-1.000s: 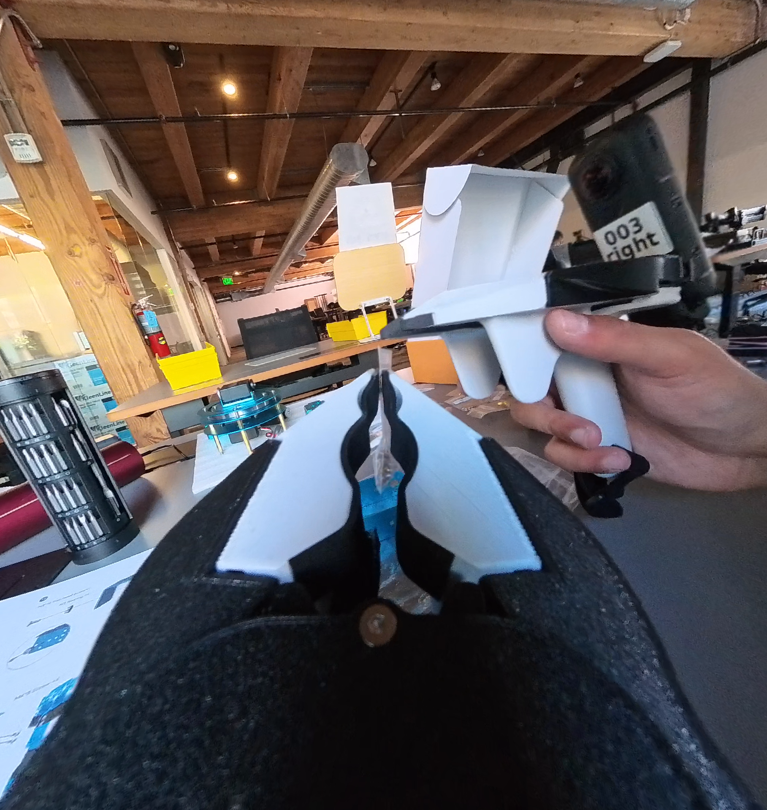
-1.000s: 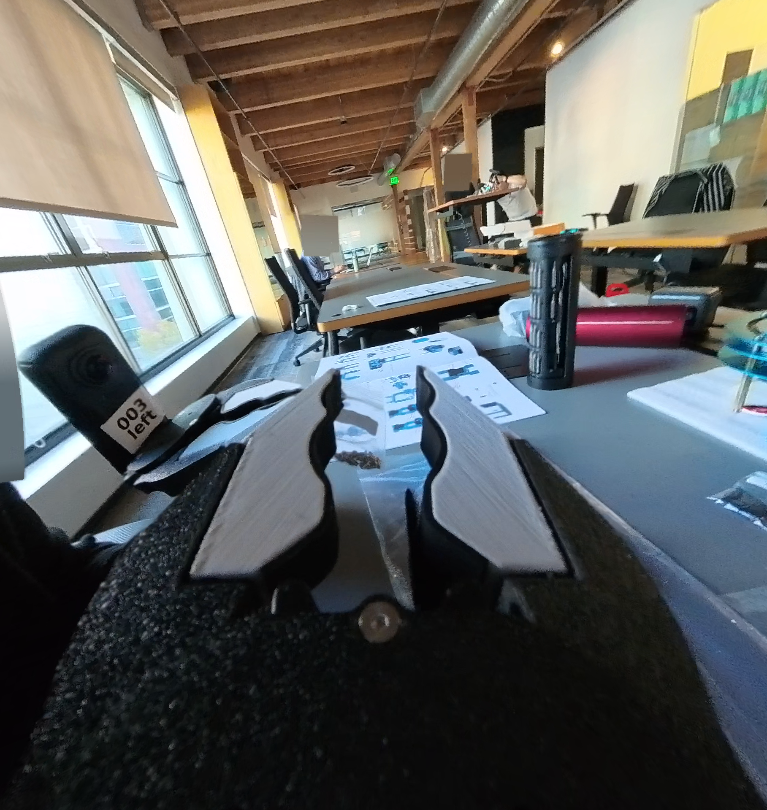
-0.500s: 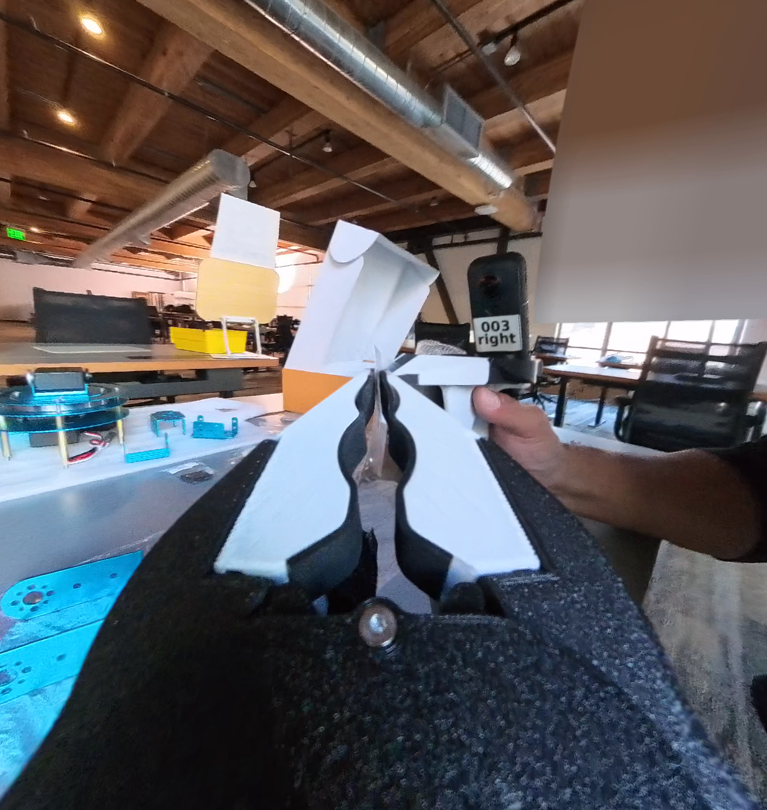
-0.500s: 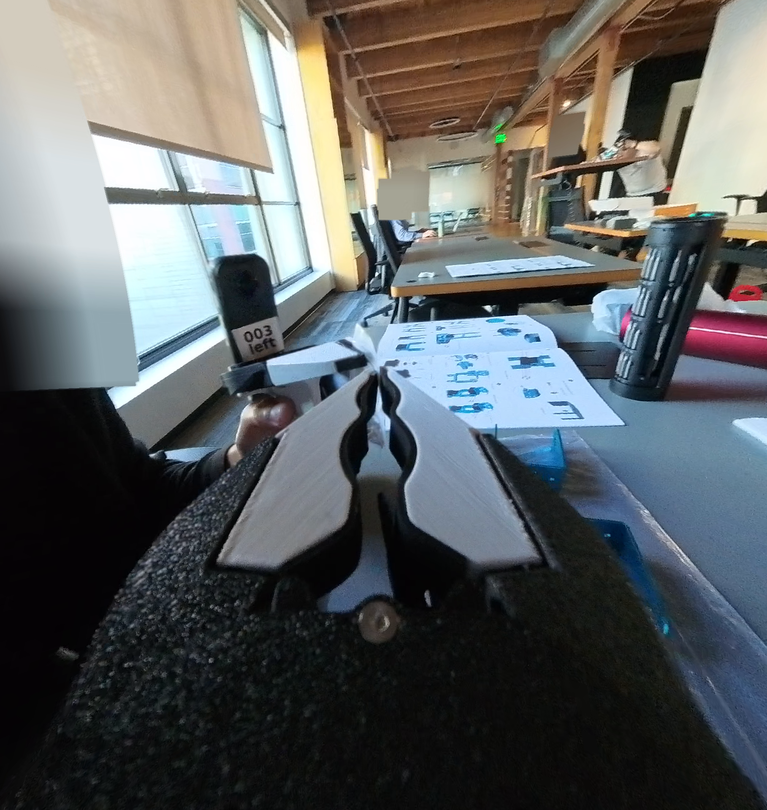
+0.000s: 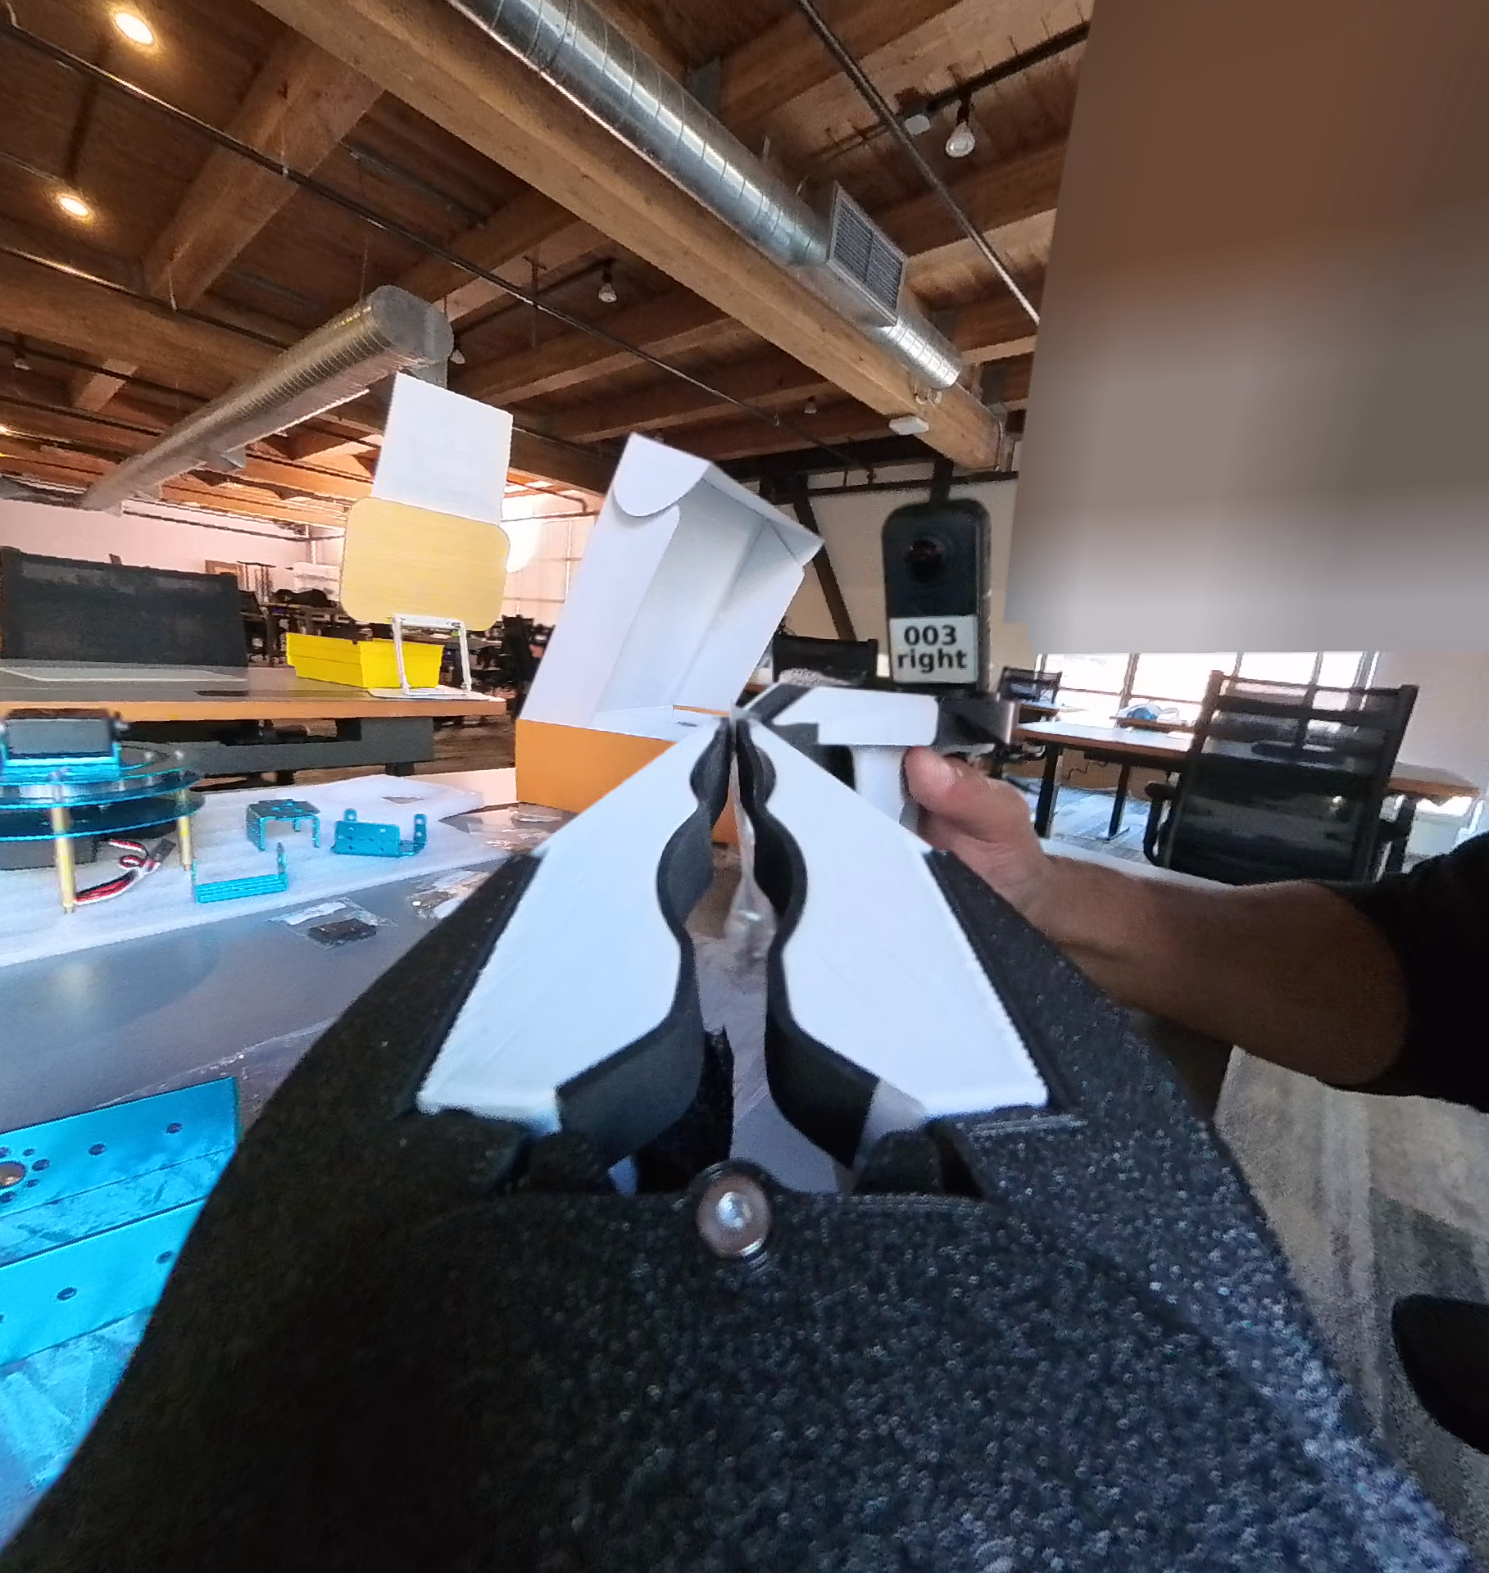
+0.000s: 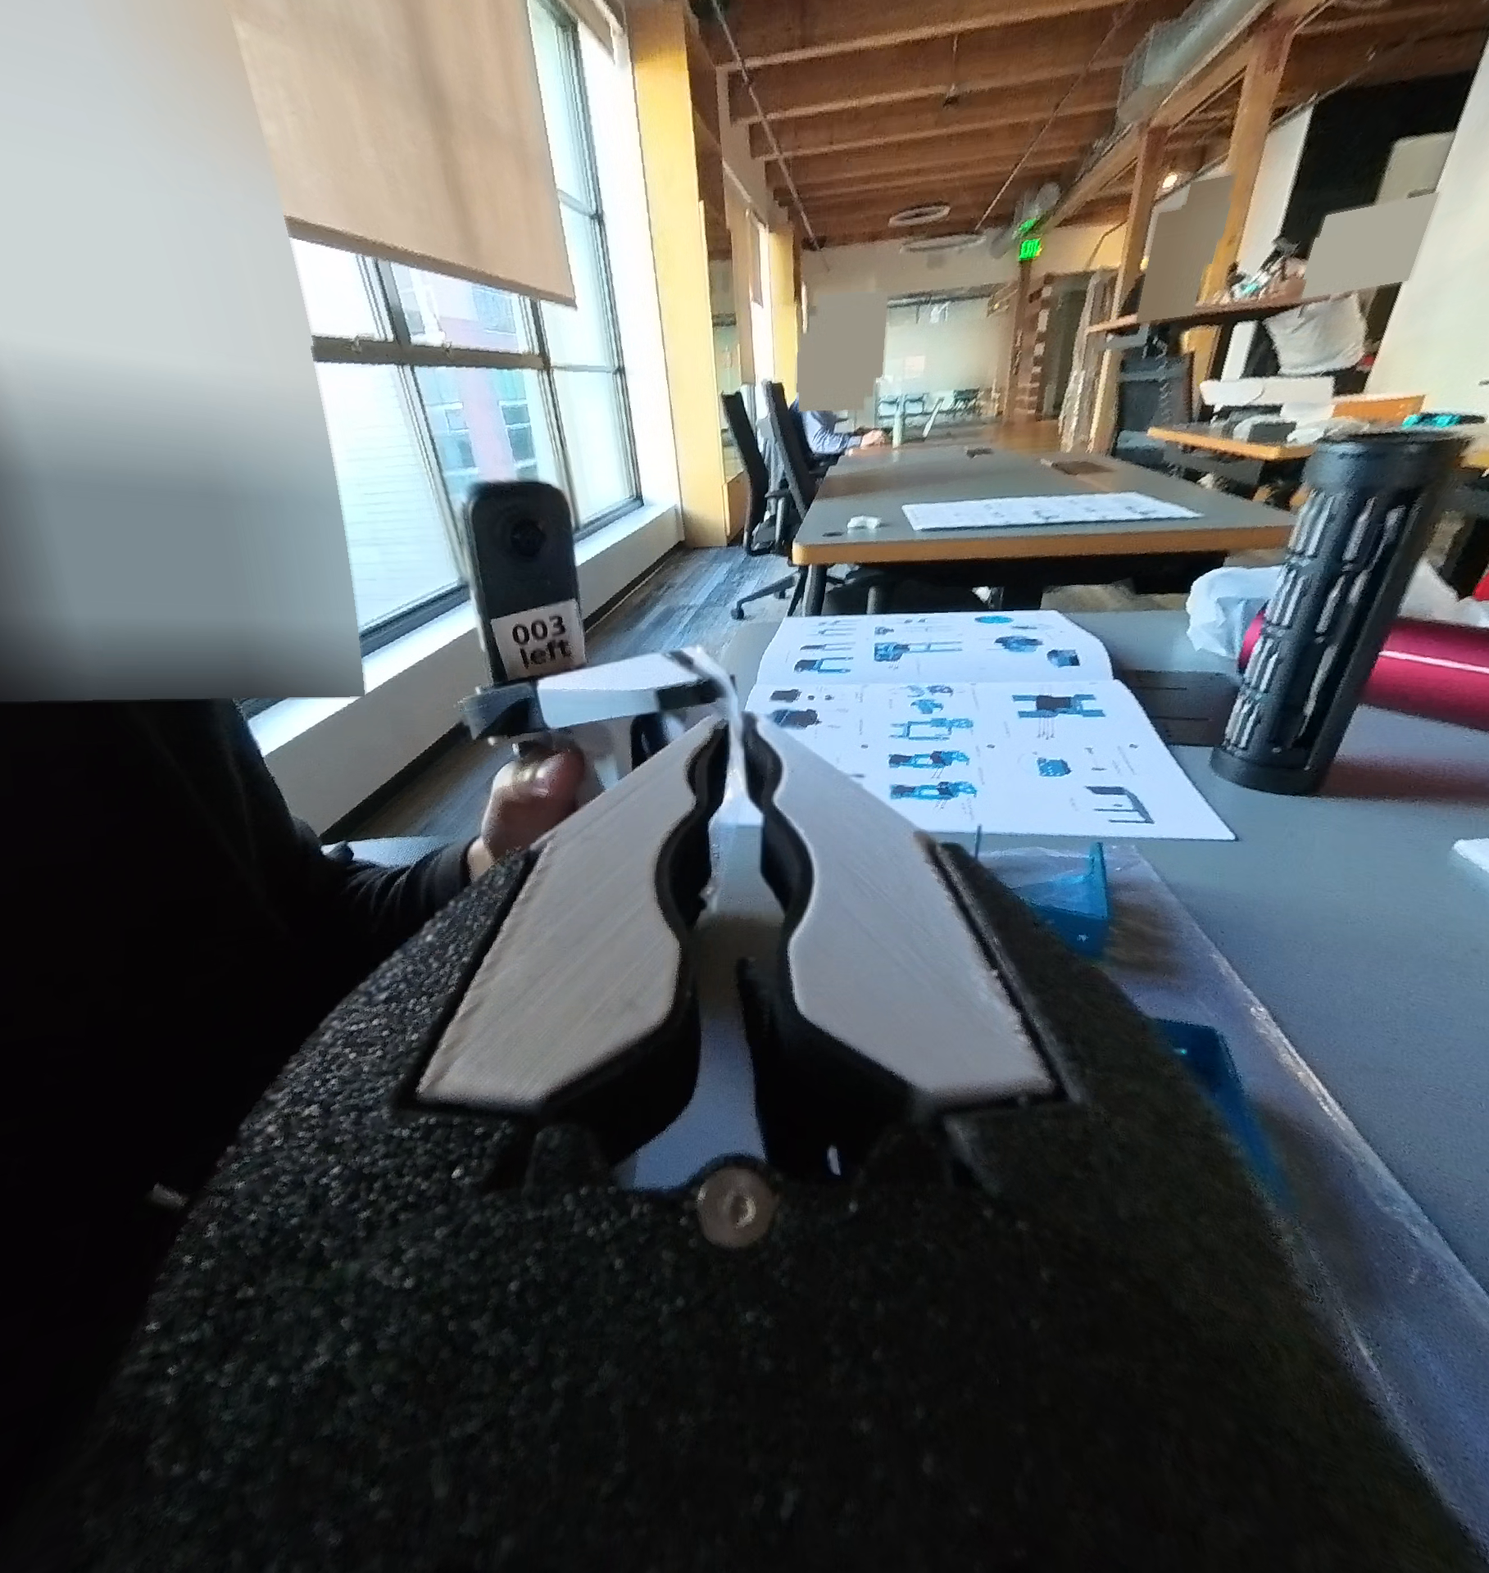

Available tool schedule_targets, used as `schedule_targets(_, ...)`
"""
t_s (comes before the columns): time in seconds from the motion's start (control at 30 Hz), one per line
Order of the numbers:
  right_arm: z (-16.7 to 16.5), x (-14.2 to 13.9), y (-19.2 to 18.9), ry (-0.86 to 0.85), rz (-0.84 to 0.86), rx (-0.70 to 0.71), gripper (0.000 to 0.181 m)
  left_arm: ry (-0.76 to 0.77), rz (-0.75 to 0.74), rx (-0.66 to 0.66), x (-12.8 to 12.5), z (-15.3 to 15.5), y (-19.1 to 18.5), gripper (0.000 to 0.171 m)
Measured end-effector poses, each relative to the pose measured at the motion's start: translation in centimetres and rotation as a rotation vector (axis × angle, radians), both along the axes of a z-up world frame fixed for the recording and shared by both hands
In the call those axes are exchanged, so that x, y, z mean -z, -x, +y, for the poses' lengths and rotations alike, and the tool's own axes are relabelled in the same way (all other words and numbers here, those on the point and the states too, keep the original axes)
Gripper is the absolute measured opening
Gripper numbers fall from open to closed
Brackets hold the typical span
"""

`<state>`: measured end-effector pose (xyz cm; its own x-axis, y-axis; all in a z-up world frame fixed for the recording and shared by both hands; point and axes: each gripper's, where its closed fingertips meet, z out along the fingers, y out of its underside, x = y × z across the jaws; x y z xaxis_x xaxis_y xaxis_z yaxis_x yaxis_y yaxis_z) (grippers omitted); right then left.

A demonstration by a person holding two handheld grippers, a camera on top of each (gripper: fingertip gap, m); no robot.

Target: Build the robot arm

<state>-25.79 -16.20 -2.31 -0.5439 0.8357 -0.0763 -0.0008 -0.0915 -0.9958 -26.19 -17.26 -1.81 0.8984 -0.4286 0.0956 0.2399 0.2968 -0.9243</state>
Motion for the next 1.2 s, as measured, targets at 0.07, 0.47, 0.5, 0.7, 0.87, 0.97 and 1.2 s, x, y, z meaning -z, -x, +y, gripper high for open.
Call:
schedule_targets(0.07,0.2,-0.3,-0.2,0.024,0.012,-0.007,0.003,-0.009,-0.042,0.017,-0.2,-0.2,0.5,0.0)
schedule_targets(0.47,-0.2,-0.2,-0.2,0.003,0.015,-0.014,0.0,-0.022,-0.065,0.075,-0.5,-0.7,0.1,0.0)
schedule_targets(0.5,-0.3,-0.1,-0.2,0.005,0.011,-0.024,0.0,-0.021,-0.066,0.074,-0.5,-0.6,0.1,0.0)
schedule_targets(0.7,-0.3,-0.4,-0.4,0.029,0.012,-0.037,0.0,-0.011,-0.055,0.072,-0.3,-0.5,0.0,0.0)
schedule_targets(0.87,0.0,-0.5,-0.4,-0.011,0.01,-0.011,0.0,-0.007,-0.041,0.05,-0.2,-0.3,0.0,0.0)
schedule_targets(0.97,0.3,-0.4,-0.4,-0.018,-0.002,-0.004,0.0,-0.009,-0.026,0.031,-0.2,-0.3,0.0,0.0)
schedule_targets(1.2,0.6,-0.4,-1.4,-0.022,-0.102,-0.097,0.01,0.019,0.095,0.039,0.7,-0.3,-1.1,0.0)
